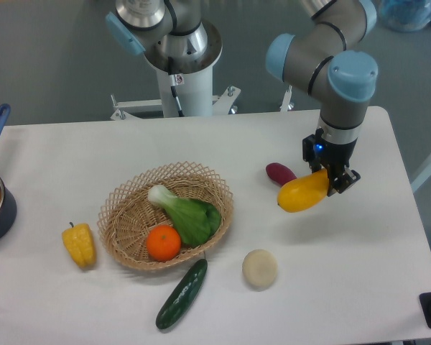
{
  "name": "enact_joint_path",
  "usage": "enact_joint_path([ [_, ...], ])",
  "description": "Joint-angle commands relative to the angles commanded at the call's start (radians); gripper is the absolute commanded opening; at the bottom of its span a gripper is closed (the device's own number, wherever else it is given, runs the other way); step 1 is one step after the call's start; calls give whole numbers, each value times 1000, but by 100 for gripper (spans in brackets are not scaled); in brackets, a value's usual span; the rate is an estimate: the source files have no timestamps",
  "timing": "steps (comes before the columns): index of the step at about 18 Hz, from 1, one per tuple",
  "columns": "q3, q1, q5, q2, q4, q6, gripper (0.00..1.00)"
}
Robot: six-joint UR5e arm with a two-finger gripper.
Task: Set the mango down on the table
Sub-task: 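Lower the held mango onto the table beside the sweet potato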
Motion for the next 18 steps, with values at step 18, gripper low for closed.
enact_joint_path([
  [18, 84, 17, -31, -133, 32, -390, 46],
])
